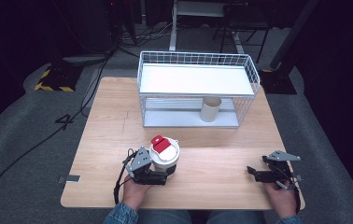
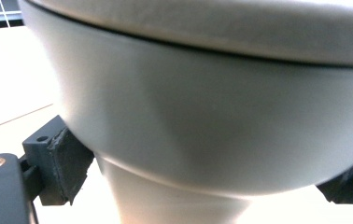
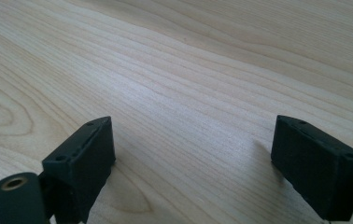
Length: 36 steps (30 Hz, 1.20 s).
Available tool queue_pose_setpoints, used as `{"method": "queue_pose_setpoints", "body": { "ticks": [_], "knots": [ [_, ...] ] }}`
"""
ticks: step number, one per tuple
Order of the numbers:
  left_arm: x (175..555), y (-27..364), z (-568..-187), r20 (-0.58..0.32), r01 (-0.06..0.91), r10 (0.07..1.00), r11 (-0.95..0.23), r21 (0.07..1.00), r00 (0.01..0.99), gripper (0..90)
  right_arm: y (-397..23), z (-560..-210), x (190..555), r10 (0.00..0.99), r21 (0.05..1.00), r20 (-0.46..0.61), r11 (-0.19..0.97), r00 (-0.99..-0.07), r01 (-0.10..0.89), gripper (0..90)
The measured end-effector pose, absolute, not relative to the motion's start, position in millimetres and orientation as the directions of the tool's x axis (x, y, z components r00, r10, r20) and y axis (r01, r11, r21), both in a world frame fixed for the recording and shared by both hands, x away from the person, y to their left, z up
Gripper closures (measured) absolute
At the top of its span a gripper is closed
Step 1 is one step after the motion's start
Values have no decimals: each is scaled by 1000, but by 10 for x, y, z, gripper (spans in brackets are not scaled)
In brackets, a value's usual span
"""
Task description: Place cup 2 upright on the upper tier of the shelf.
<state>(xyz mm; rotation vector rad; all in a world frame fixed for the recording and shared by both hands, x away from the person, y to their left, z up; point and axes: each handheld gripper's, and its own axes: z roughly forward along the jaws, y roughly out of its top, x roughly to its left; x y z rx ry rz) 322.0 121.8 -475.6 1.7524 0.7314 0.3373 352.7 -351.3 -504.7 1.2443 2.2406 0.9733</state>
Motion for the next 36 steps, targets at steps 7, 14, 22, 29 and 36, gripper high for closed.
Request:
{"method": "queue_pose_setpoints", "body": {
  "ticks": [7,14,22,29,36],
  "knots": [
    [3187,1219,-4644,-141,297,641,-142,944,755,90,-3511,-5046,3527,852,734,-8,361,-524,575,140],
    [3163,1239,-4487,-129,284,656,-136,949,744,91,-3507,-5047,3531,854,733,-8,359,-520,578,136],
    [3154,1239,-4326,-119,276,659,-140,951,743,91,-3480,-5048,3528,867,733,-7,343,-499,587,134],
    [3155,1220,-4171,-131,277,660,-122,953,740,92,-3475,-5047,3531,869,733,-9,342,-494,588,134],
    [3169,1188,-3943,-116,260,664,-122,958,739,92,-3472,-5047,3532,871,733,-8,340,-492,590,134]
  ]
}}
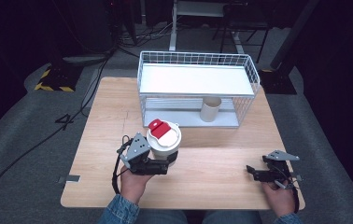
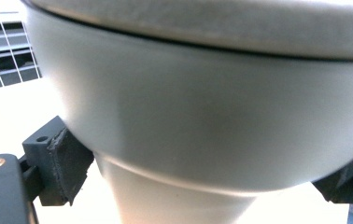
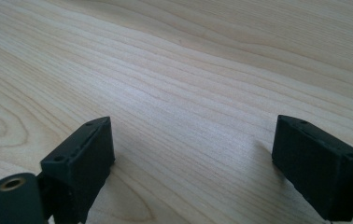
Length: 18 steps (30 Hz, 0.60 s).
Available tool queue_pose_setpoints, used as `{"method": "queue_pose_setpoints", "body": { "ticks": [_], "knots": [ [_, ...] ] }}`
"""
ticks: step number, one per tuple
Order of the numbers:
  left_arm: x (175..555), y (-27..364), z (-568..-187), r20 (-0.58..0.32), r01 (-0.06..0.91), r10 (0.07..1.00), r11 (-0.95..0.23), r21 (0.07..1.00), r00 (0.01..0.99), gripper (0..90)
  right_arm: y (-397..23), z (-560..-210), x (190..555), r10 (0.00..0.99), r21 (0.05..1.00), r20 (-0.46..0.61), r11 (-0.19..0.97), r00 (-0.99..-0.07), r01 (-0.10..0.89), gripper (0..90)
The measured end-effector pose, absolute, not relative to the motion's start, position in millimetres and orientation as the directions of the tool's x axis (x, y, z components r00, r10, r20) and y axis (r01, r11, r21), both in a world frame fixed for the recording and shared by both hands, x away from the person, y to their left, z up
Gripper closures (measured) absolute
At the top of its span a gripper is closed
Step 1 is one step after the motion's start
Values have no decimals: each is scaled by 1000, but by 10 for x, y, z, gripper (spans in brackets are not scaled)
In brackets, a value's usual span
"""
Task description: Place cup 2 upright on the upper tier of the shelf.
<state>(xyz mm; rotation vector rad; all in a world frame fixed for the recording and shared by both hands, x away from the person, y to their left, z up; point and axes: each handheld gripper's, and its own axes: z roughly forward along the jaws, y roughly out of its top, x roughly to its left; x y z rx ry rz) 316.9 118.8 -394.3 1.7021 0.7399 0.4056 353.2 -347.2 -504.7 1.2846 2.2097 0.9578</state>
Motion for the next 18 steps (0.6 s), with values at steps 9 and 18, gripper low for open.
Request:
{"method": "queue_pose_setpoints", "body": {
  "ticks": [9,18],
  "knots": [
    [3231,1160,-3750,-105,244,665,-120,962,740,92,-3472,-5048,3532,871,733,-8,340,-492,589,134],
    [3364,1101,-3531,-105,237,662,-113,965,742,93,-3472,-5048,3531,871,733,-8,340,-492,589,134]
  ]
}}
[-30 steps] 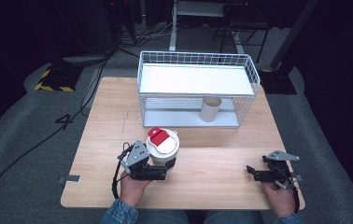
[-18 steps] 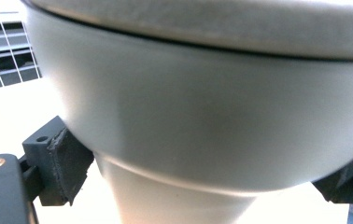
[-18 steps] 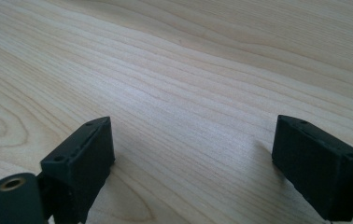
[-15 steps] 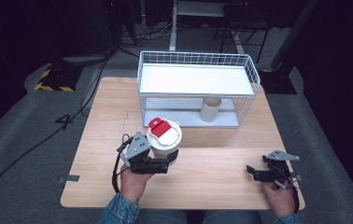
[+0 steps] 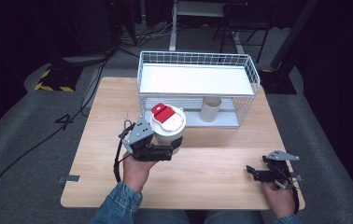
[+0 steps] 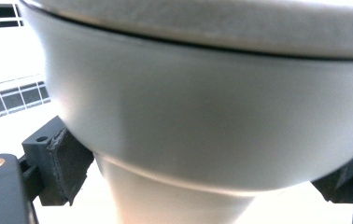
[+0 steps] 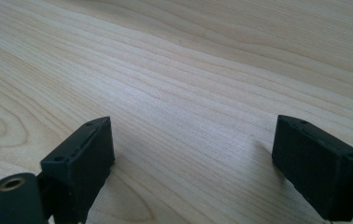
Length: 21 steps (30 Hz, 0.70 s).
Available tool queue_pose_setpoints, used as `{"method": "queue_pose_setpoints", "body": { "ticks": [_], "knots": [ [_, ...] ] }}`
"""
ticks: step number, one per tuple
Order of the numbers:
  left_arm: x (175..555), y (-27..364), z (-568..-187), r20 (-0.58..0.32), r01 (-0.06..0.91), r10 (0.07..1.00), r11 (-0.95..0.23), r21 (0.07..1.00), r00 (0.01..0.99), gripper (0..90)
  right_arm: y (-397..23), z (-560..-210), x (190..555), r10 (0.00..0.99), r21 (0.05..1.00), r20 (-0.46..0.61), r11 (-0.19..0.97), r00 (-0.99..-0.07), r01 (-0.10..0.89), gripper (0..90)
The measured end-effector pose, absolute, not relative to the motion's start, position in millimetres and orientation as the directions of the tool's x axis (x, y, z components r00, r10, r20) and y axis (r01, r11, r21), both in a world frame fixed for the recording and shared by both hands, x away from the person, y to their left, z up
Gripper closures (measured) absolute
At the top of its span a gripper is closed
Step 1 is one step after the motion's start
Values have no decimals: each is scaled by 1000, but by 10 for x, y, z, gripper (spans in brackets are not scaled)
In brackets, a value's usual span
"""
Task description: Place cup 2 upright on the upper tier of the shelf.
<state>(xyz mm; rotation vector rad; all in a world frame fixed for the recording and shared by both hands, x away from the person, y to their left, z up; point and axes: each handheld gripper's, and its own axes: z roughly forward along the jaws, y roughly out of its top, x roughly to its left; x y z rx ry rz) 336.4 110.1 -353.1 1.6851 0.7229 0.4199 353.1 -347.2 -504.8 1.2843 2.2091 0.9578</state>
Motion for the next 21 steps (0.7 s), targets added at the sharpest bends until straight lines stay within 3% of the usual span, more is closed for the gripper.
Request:
{"method": "queue_pose_setpoints", "body": {
  "ticks": [21],
  "knots": [
    [3727,917,-3154,-89,222,668,-116,968,739,93,-3443,-5049,3552,879,735,-12,331,-476,592,134]
  ]
}}
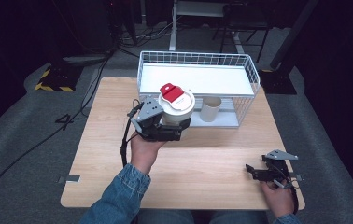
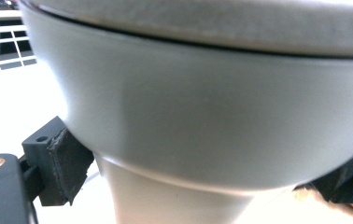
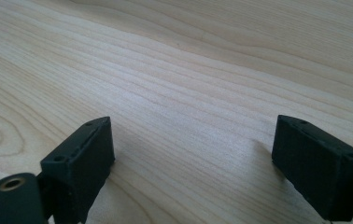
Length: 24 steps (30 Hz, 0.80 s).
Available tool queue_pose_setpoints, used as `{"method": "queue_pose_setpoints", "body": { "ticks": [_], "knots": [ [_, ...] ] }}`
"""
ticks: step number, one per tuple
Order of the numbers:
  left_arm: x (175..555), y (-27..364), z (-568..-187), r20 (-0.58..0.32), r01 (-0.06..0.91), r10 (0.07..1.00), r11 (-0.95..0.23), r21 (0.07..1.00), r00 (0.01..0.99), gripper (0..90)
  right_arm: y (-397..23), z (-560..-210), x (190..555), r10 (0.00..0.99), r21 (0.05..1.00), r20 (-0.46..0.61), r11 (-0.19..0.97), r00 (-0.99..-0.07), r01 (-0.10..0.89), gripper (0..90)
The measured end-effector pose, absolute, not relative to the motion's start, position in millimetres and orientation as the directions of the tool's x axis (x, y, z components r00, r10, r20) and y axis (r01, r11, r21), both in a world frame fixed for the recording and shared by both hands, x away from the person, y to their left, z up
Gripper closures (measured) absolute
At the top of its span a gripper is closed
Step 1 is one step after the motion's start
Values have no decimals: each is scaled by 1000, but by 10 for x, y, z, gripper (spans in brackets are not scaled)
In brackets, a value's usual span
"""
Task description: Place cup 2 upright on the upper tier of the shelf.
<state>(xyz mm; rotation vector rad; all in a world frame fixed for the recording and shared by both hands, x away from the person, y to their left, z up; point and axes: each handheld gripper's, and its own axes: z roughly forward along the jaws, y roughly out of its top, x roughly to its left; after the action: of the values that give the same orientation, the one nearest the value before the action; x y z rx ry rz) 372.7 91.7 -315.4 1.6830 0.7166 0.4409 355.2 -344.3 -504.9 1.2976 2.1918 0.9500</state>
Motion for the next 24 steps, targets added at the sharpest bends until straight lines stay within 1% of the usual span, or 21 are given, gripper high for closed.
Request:
{"method": "queue_pose_setpoints", "body": {
  "ticks": [14,24],
  "knots": [
    [4053,839,-2795,-86,202,691,-89,975,718,93,-3412,-5051,3572,887,734,-10,320,-462,599,127],
    [4236,687,-2652,-89,194,703,-71,978,706,93,-3410,-5051,3574,888,734,-10,319,-461,599,127]
  ]
}}
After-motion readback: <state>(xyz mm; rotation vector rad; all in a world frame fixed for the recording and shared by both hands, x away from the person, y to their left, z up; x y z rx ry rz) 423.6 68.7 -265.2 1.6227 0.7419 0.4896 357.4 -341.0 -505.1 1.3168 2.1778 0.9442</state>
